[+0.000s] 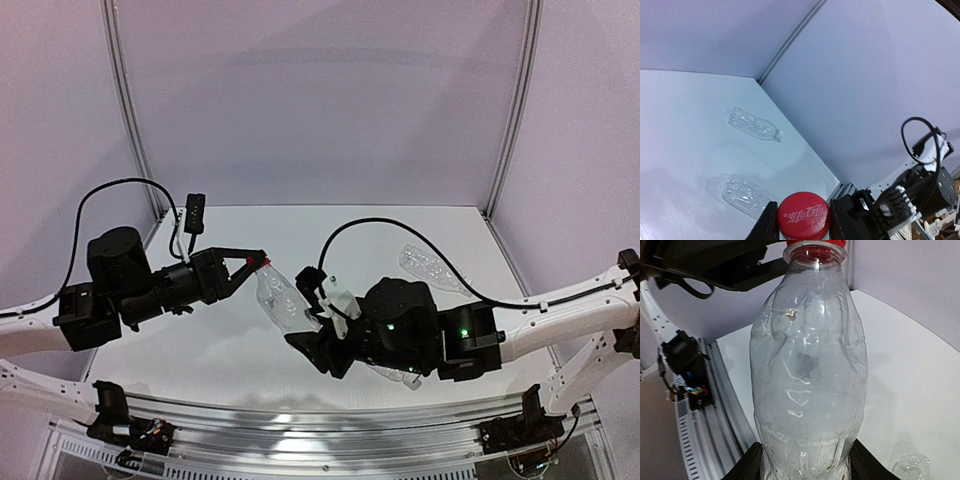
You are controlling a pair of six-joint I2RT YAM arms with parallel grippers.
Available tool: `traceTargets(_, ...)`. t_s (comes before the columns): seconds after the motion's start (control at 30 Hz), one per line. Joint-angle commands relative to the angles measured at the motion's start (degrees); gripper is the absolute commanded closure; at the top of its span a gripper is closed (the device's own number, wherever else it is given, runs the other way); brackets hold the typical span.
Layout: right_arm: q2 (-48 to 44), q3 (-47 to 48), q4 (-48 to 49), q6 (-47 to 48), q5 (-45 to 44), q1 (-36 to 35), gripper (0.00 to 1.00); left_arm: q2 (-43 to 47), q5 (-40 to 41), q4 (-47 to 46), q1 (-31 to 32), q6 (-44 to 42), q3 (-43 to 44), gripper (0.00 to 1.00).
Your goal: Unscrew the bottle caps
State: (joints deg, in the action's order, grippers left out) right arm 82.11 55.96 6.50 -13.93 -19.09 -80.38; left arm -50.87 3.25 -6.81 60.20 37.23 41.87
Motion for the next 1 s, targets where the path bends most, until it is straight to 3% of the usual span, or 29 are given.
traceTargets(0.0, 3.7, 4.0, -9.0, -3.0, -19.8, -0.5, 1.00, -0.7, 10.7, 5.2, 0.7, 2.9, -0.5, 0.80)
traceTargets(0.23, 7.2, 6.6, -10.4, -2.3, -22.0, -1.0, 1.00, -2.2, 10.6, 5.0, 0.4, 4.6, -0.3, 0.74)
traceTargets(0.43, 7.9, 7.0, -11.0, -2.3, -22.6, -1.0, 1.00, -1.4, 9.0, 4.5, -0.5, 4.4, -0.8, 0.40)
traceTargets(0.63, 7.4, 6.8, -11.1, -2.5, -22.0, -1.0, 1.00, 4.7, 8.0, 9.8, -2.2, 2.4, -0.8, 0.21)
traceTargets(0.73, 5.6, 5.0, -8.2, -1.2, -16.6, -1.0, 1.00, 6.9, 1.7, 8.0, -5.2, -1.0, -1.5, 0.16)
traceTargets(0.83, 2.5, 1.6, -2.6, 1.1, -6.0, -1.0, 1.00, 7.2, -11.3, 1.8, -9.4, -2.7, -3.0, 0.16)
traceTargets(0.97, -0.6, -1.3, 1.6, 2.5, 4.0, -1.0, 1.00, 6.3, -17.5, -2.3, -10.4, -3.8, -3.8, 0.18)
